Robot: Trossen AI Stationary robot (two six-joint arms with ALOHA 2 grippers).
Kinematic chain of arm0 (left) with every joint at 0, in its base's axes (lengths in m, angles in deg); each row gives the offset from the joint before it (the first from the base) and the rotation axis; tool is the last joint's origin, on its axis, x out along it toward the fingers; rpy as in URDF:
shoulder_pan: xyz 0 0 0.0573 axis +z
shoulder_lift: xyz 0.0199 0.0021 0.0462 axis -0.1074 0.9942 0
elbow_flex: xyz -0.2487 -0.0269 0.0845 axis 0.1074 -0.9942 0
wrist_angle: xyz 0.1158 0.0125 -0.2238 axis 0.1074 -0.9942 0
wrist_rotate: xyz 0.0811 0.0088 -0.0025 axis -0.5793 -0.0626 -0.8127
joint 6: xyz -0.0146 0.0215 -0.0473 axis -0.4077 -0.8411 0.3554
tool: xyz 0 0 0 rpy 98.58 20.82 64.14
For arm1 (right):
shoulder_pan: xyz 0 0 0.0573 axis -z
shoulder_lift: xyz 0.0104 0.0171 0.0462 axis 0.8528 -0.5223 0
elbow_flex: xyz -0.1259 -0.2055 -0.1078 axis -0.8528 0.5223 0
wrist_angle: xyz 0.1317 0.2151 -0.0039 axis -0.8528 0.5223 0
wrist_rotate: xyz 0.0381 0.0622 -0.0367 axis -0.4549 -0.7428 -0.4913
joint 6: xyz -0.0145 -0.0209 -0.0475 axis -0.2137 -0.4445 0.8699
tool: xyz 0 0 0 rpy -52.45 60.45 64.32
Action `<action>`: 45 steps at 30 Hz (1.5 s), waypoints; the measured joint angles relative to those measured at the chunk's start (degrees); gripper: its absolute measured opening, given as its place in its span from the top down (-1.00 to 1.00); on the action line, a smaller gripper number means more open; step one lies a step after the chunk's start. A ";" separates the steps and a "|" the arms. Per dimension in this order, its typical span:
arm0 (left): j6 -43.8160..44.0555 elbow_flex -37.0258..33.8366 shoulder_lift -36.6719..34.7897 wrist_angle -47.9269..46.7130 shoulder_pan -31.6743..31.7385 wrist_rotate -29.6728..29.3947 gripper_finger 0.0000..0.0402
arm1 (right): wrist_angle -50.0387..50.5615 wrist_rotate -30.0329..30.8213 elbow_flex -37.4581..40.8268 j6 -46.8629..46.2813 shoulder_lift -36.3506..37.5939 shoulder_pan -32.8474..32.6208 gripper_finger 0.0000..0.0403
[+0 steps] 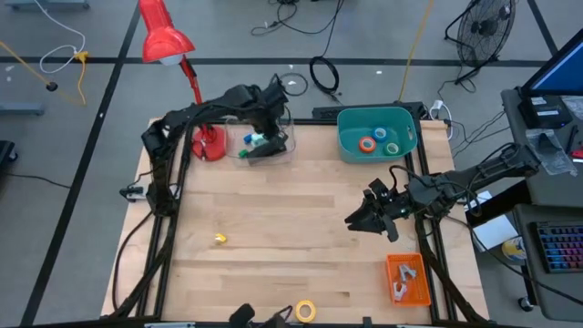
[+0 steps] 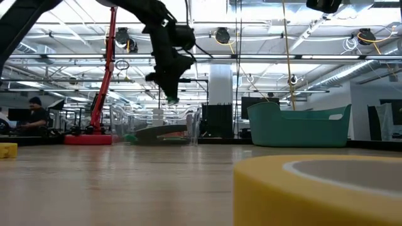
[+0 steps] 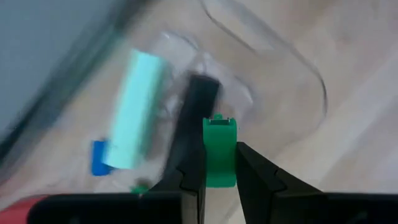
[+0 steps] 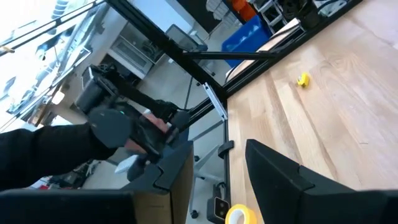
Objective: Pick and place Stapler, Stapler remover, tape
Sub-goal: Put the small green stapler into the transparent bin
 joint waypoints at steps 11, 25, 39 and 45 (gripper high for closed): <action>-5.69 -0.04 7.59 -0.33 -2.83 4.05 0.69 | 0.42 -0.01 0.00 0.03 0.00 0.00 0.31; -7.30 -0.07 12.02 2.89 -6.59 -0.25 0.69 | 0.42 1.31 0.00 -1.34 0.00 0.00 0.31; -7.04 -0.04 12.11 5.73 -5.64 0.00 0.69 | 0.44 2.69 0.00 -1.37 0.00 -0.01 0.31; -7.09 -0.04 12.09 6.28 -5.68 0.99 0.69 | 0.44 2.98 -0.02 -1.10 0.00 -0.02 0.31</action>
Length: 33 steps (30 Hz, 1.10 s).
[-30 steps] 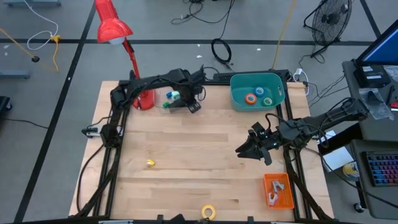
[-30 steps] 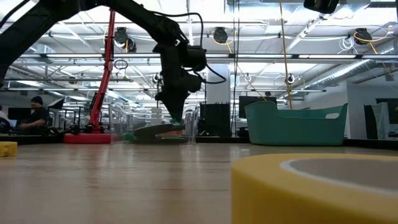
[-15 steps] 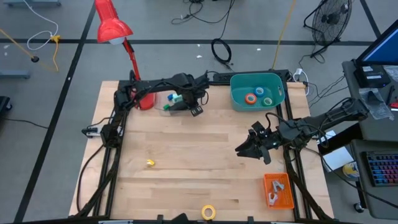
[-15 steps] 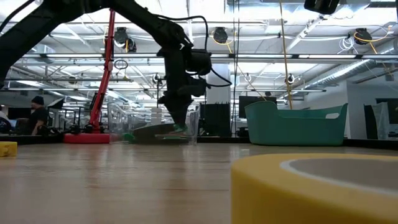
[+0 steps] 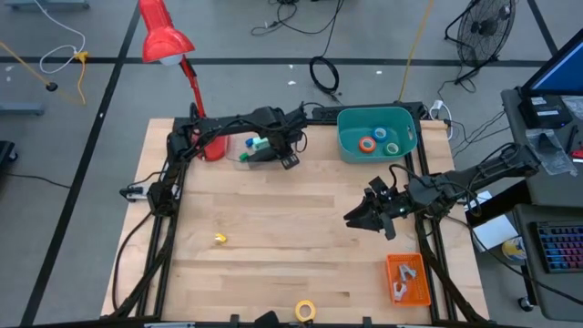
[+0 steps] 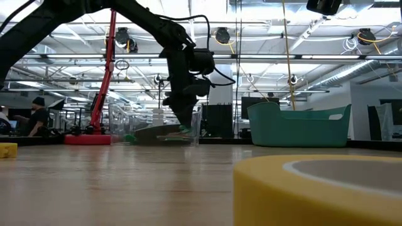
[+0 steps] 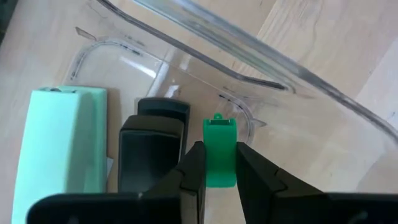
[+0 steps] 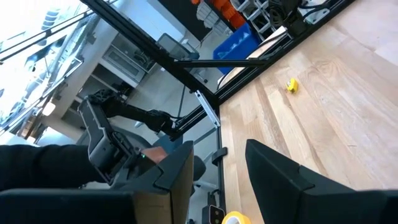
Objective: Pick and place Stapler, Stapler remover, tape
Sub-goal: Put the small green stapler into the transparent bin, then put the small yellow stapler into the transparent bin
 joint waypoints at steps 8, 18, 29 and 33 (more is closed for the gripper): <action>-0.41 0.00 0.00 0.20 0.11 -0.09 0.51 | 0.00 0.02 0.00 0.02 0.00 0.00 0.31; -0.15 0.00 0.00 0.53 0.28 -0.44 0.22 | 0.00 0.02 0.00 0.24 0.00 0.02 0.31; 0.53 0.00 -0.62 -1.09 0.94 -3.64 0.21 | 0.00 0.02 0.00 0.24 0.00 0.02 0.31; 0.49 0.04 -2.13 -1.28 1.45 -4.79 0.21 | 0.02 0.02 0.00 0.24 0.00 0.02 0.31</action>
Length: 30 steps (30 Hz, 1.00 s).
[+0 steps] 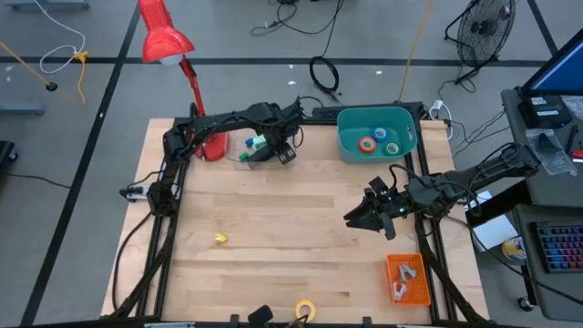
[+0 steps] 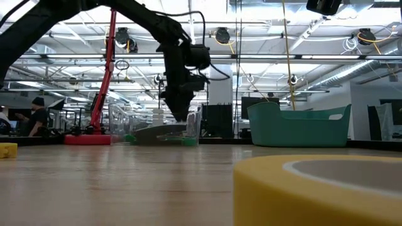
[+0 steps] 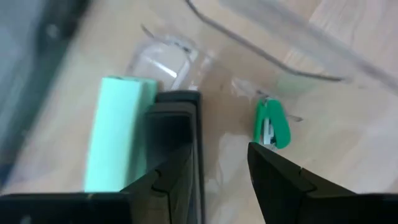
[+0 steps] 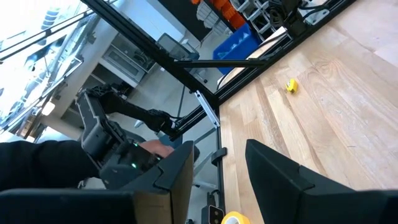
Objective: Pick and place Stapler, Stapler remover, tape
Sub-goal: Put the small yellow stapler into the transparent bin
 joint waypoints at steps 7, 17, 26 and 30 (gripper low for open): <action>0.48 0.04 -4.84 0.63 1.12 -0.35 0.21 | -0.01 0.04 -0.02 0.55 0.00 0.13 0.31; 3.47 0.07 -10.76 -8.80 0.56 9.45 0.40 | 0.00 -0.17 -0.07 1.07 0.00 0.88 0.31; 6.44 0.07 -11.93 -27.14 -10.85 13.70 0.52 | 0.02 -0.20 -0.07 2.20 0.00 0.90 0.31; 11.39 0.04 -11.93 -28.90 -18.78 11.98 0.46 | 0.05 -0.26 -0.07 2.38 0.00 0.87 0.31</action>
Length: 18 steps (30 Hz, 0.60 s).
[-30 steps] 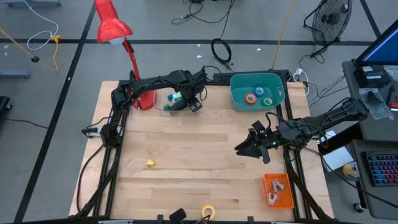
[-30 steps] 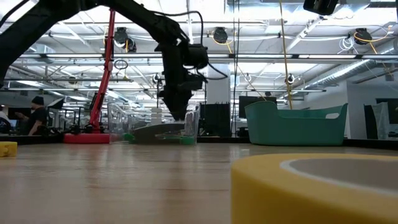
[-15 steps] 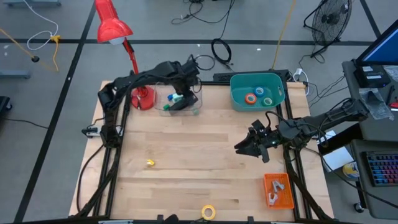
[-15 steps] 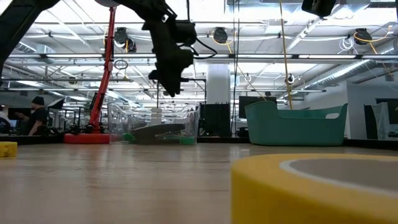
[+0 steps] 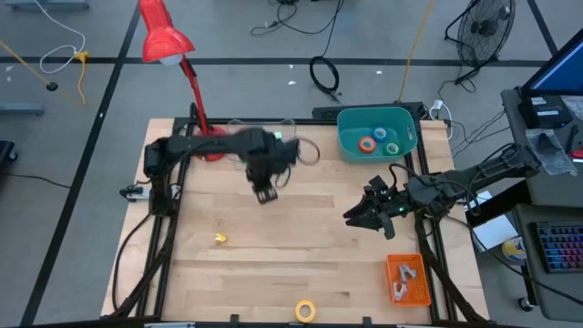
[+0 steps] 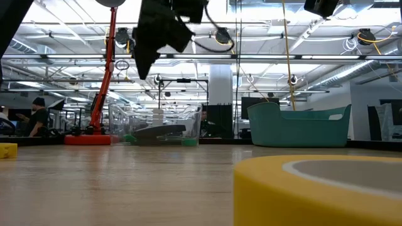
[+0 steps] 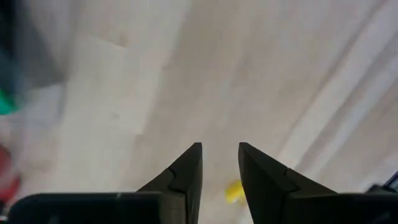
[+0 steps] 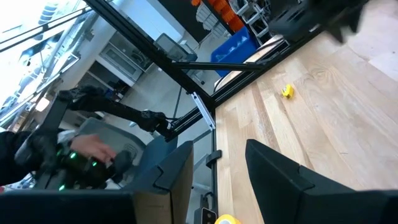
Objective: Pick and place Stapler, Stapler remover, tape
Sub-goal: Put the small yellow stapler into the transparent bin
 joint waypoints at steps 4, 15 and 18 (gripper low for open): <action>8.50 0.00 0.00 0.13 -7.20 -2.92 0.43 | 0.02 -0.08 0.00 0.00 0.00 0.00 0.31; 45.26 0.00 0.00 -1.71 -19.63 -8.66 0.43 | 0.02 -1.02 0.00 -0.31 0.00 0.01 0.31; 56.31 -0.01 0.00 -2.07 -22.23 -8.71 0.43 | 0.02 -4.36 0.00 -1.10 0.00 0.02 0.31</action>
